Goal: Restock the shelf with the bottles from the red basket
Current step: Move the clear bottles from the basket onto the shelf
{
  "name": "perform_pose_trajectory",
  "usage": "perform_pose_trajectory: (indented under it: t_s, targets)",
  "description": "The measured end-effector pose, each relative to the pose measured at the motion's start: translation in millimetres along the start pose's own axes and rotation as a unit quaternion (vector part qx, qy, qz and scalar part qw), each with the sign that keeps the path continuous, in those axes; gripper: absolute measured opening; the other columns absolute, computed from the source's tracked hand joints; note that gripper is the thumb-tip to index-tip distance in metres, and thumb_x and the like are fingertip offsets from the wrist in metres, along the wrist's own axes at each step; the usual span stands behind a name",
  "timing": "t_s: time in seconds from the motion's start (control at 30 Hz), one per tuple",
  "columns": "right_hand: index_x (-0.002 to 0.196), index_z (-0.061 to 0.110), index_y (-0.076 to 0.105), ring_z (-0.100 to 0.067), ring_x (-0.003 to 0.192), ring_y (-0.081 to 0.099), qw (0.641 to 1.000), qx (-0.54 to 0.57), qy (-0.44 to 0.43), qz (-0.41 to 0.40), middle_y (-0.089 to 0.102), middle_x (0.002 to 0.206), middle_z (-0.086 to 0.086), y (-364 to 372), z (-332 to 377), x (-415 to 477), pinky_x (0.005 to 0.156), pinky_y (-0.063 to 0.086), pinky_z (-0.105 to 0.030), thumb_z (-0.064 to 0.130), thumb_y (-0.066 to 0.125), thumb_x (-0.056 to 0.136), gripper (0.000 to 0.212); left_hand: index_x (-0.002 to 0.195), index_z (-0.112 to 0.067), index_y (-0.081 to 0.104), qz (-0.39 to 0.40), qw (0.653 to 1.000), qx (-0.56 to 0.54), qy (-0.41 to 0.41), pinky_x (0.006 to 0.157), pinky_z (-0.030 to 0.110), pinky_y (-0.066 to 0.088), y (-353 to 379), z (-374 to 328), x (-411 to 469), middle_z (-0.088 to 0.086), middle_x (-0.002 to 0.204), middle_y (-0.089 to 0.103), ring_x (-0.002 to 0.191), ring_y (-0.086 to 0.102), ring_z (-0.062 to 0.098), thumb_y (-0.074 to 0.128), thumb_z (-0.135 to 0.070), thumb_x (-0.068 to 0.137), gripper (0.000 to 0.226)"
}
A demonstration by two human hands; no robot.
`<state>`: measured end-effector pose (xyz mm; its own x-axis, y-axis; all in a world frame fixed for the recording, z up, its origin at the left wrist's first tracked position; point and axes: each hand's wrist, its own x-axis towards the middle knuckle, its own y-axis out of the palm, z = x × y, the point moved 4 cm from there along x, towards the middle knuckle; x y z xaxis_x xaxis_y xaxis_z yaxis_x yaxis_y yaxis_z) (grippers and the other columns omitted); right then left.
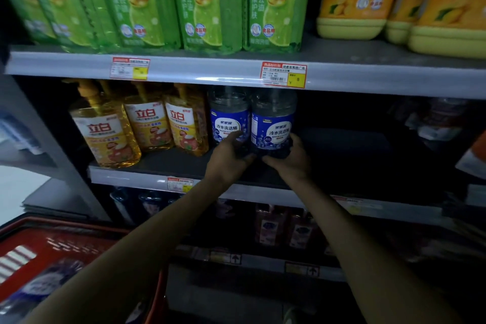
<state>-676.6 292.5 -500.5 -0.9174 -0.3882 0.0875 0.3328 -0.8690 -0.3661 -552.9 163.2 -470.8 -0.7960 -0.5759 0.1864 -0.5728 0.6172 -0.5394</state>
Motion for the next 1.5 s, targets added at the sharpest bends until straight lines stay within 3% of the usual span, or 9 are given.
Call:
perform_pose_trajectory:
  t_s: [0.4,0.63,0.8,0.9,1.1,1.27,1.37,1.43,1.5]
  targets:
    - [0.159,0.020,0.025,-0.025,0.146,0.032,0.951,-0.213,-0.142,0.171,0.030,0.159,-0.007,19,61,-103,0.116,0.036,-0.041,0.048,0.081,0.081,0.100,0.152,-0.034,0.040,0.049,0.966,0.250,0.041,0.095,0.045,0.053,-91,46,-85,0.000,0.148,0.048,0.129,0.054,0.027,0.066,-0.049,0.092,0.067]
    - [0.161,0.035,0.011,-0.027,0.153,0.016,0.883,-0.311,-0.184,0.301,-0.002,0.169,0.005,72,64,-148,0.118,0.032,-0.046,0.072,0.068,0.080,0.105,0.154,-0.035,0.039,0.078,0.925,0.371,0.029,0.095,0.042,0.052,-151,83,-159,-0.003,0.154,0.046,0.133,0.053,0.026,0.038,-0.075,0.076,0.088]
    - [0.161,0.032,0.004,-0.029,0.155,-0.010,0.811,-0.391,-0.251,0.354,-0.013,0.168,0.001,120,48,-178,0.125,0.013,-0.054,0.084,0.057,0.076,0.113,0.149,-0.034,0.046,0.097,0.916,0.388,0.016,0.102,0.040,0.051,-184,141,-215,-0.002,0.145,0.054,0.129,0.057,0.024,0.061,-0.064,0.077,0.079]
    - [0.162,0.031,0.000,-0.031,0.154,-0.018,0.765,-0.428,-0.281,0.391,-0.016,0.168,-0.005,146,38,-202,0.125,0.000,-0.053,0.081,0.055,0.081,0.110,0.149,-0.023,0.050,0.096,0.908,0.406,-0.026,0.102,0.044,0.050,-195,183,-250,0.005,0.144,0.056,0.128,0.059,0.030,0.050,-0.069,0.080,0.083]
    - [0.162,0.028,0.006,-0.034,0.155,-0.010,0.663,-0.465,-0.353,0.468,-0.001,0.169,-0.011,188,18,-250,0.125,-0.007,-0.051,0.075,0.040,0.093,0.090,0.145,-0.027,0.056,0.091,0.887,0.433,-0.129,0.092,0.044,0.052,-209,240,-304,0.005,0.129,0.064,0.115,0.065,0.031,0.036,-0.077,0.080,0.084]
    - [0.158,0.027,0.031,-0.038,0.155,-0.005,0.601,-0.483,-0.386,0.507,0.025,0.164,-0.015,215,-20,-283,0.125,-0.011,-0.050,0.080,0.002,0.087,0.093,0.133,-0.032,0.066,0.075,0.872,0.443,-0.193,0.090,0.037,0.051,-237,271,-338,-0.005,0.129,0.069,0.113,0.068,0.021,0.026,-0.079,0.078,0.083]
    - [0.118,0.022,0.071,-0.039,0.148,0.032,0.611,-0.442,-0.454,0.474,0.062,0.133,-0.017,222,-35,-286,0.124,0.000,-0.046,0.055,0.026,0.101,0.059,0.121,-0.034,0.070,0.105,0.855,0.452,-0.233,0.081,0.029,0.045,-246,286,-346,-0.011,0.112,0.075,0.101,0.070,0.012,0.025,-0.075,0.083,0.071]
    - [0.101,0.022,0.074,-0.034,0.132,0.052,0.626,-0.400,-0.502,0.443,0.070,0.112,-0.008,225,-42,-278,0.124,0.008,-0.044,0.043,0.041,0.096,0.040,0.111,-0.030,0.072,0.120,0.849,0.436,-0.274,0.067,0.027,0.043,-245,294,-348,-0.009,0.101,0.076,0.088,0.071,0.011,0.043,-0.068,0.092,0.052]
    - [0.100,0.024,0.072,-0.025,0.123,0.053,0.635,-0.385,-0.507,0.437,0.066,0.107,0.000,224,-42,-267,0.125,0.007,-0.039,0.041,0.042,0.095,0.035,0.098,-0.026,0.070,0.116,0.850,0.430,-0.283,0.061,0.027,0.043,-239,293,-347,-0.005,0.094,0.075,0.083,0.071,0.014,0.051,-0.062,0.095,0.041]
